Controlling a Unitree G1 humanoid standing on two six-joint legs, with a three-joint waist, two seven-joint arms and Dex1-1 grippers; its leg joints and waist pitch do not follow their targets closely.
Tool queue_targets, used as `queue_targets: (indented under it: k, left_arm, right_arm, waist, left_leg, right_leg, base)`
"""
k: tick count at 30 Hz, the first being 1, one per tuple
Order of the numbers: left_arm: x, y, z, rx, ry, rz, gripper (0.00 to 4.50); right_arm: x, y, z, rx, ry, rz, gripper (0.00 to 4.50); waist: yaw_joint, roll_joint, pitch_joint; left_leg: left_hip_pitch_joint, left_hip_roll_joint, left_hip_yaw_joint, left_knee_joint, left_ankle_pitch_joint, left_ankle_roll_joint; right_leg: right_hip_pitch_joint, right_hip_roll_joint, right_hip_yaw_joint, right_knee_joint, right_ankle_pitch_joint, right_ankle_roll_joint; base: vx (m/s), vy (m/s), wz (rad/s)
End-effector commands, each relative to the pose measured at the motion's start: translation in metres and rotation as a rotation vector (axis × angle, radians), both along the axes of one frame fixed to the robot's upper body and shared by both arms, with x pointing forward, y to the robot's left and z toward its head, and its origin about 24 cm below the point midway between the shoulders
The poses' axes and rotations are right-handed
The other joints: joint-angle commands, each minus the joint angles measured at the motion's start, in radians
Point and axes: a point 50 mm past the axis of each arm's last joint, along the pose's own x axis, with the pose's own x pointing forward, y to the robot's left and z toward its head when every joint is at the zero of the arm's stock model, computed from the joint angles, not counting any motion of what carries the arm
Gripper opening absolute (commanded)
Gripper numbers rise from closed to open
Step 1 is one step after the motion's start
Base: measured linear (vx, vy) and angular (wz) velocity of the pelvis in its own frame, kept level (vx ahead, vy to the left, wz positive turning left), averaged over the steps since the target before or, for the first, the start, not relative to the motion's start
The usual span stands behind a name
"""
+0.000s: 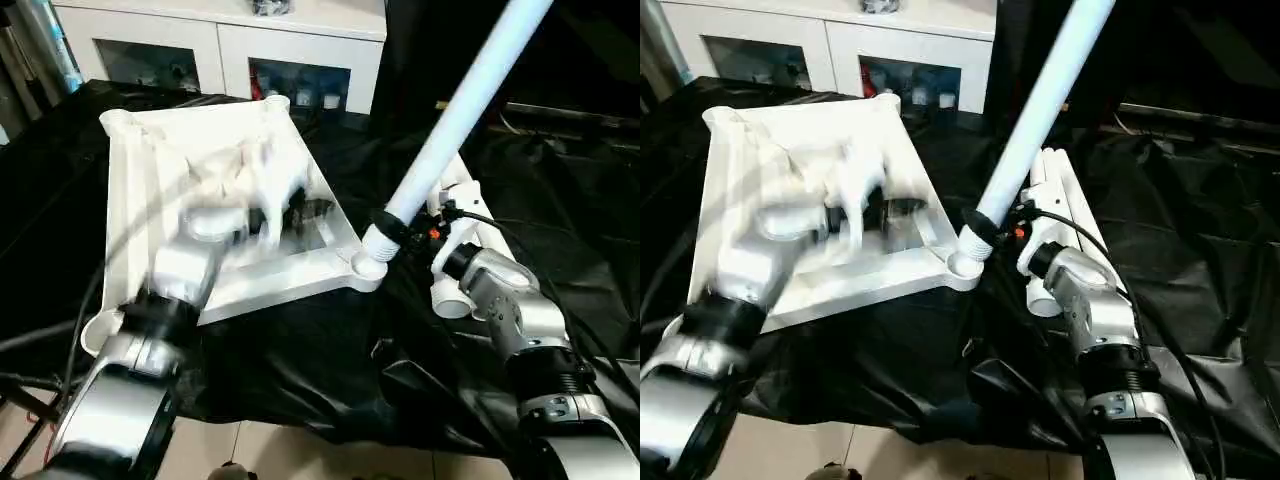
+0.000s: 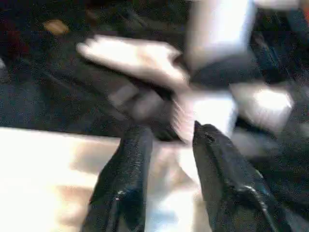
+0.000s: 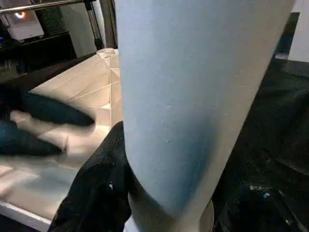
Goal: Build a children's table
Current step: Insert table leg to table base
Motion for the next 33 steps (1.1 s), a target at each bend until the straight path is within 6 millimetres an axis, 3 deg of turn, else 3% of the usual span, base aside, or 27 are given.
queue_targets:
  k: [1,5,12,13,17,19,21,23,24,33]
  left_arm:
    - [-0.001,-0.001,-0.007,0.066,0.008,-0.040,1.97]
    - [-0.003,0.001,-0.022,0.102,0.080,-0.065,2.02]
    - [-0.007,0.004,-0.034,0.136,0.164,-0.095,2.02]
    - [-0.007,0.005,-0.036,0.145,0.165,-0.093,1.74]
    - [-0.006,0.010,-0.044,0.197,0.175,-0.078,1.61]
    - [-0.006,0.013,-0.046,0.219,0.176,-0.069,1.23]
    - [-0.005,0.018,-0.049,0.256,0.181,-0.043,1.23]
    - [-0.005,0.020,-0.051,0.270,0.189,-0.040,0.93]
    - [-0.005,0.020,-0.051,0.271,0.193,-0.040,0.76]
    - [-0.008,0.025,-0.052,0.267,0.241,-0.060,0.31]
  right_arm:
    - [0.002,-0.005,0.003,-0.018,-0.008,-0.008,1.87]
    - [0.001,-0.003,0.001,-0.027,-0.002,-0.003,1.87]
    - [-0.001,-0.001,-0.002,-0.042,0.007,0.011,1.87]
    - [-0.001,-0.001,-0.002,-0.042,0.007,0.010,1.87]
    - [-0.001,0.000,-0.003,-0.045,0.010,0.012,1.87]
    - [-0.002,0.001,-0.003,-0.048,0.010,0.015,1.87]
    - [-0.002,0.002,-0.003,-0.049,0.011,0.019,1.87]
    - [-0.001,0.003,-0.003,-0.050,0.011,0.023,1.87]
    - [-0.001,0.003,-0.003,-0.051,0.011,0.023,1.87]
    - [0.000,0.007,-0.003,-0.069,0.034,0.068,1.87]
  waist:
    - [0.000,0.016,-0.079]
    - [-0.004,0.018,-0.078]
    - [-0.004,0.024,-0.079]
    - [-0.004,0.022,-0.079]
    - [-0.004,0.024,-0.079]
    - [-0.003,0.025,-0.079]
    - [-0.004,0.025,-0.078]
    - [-0.003,0.025,-0.076]
    - [-0.004,0.020,-0.076]
    - [-0.005,0.019,-0.074]
  left_leg:
    - [0.023,0.023,0.000,-0.056,-0.146,0.035]
    - [0.023,0.020,0.000,-0.057,-0.175,0.020]
    - [0.023,0.022,-0.001,-0.056,-0.163,0.025]
    - [0.022,0.020,-0.001,-0.055,-0.161,0.030]
    - [0.022,0.019,-0.001,-0.054,-0.153,0.037]
    - [0.022,0.021,-0.002,-0.055,-0.155,0.036]
    - [0.023,0.021,-0.001,-0.055,-0.167,0.034]
    - [0.024,0.022,-0.001,-0.056,-0.178,0.030]
    - [0.023,0.021,-0.001,-0.057,-0.183,0.028]
    - [0.023,0.020,-0.002,-0.057,-0.189,0.026]
  right_leg:
    - [0.065,-0.069,0.046,-0.057,-0.008,-0.243]
    - [0.065,-0.070,0.047,-0.064,-0.065,-0.229]
    - [0.066,-0.071,0.047,-0.059,-0.026,-0.252]
    - [0.067,-0.070,0.046,-0.059,-0.020,-0.255]
    - [0.067,-0.070,0.047,-0.060,-0.022,-0.251]
    - [0.067,-0.072,0.046,-0.059,-0.024,-0.251]
    - [0.066,-0.072,0.046,-0.061,-0.038,-0.251]
    - [0.065,-0.073,0.047,-0.064,-0.061,-0.249]
    - [0.066,-0.073,0.047,-0.065,-0.075,-0.246]
    - [0.064,-0.074,0.047,-0.070,-0.132,-0.233]
  base:
    - [0.000,0.000,0.00]
    - [0.000,0.000,0.00]
    - [0.000,0.000,0.00]
    - [0.000,0.000,0.00]
    - [0.000,0.000,0.00]
    - [0.000,0.000,0.00]
    - [0.000,0.000,0.00]
    - [0.000,0.000,0.00]
    - [0.000,0.000,0.00]
    - [0.000,0.000,0.00]
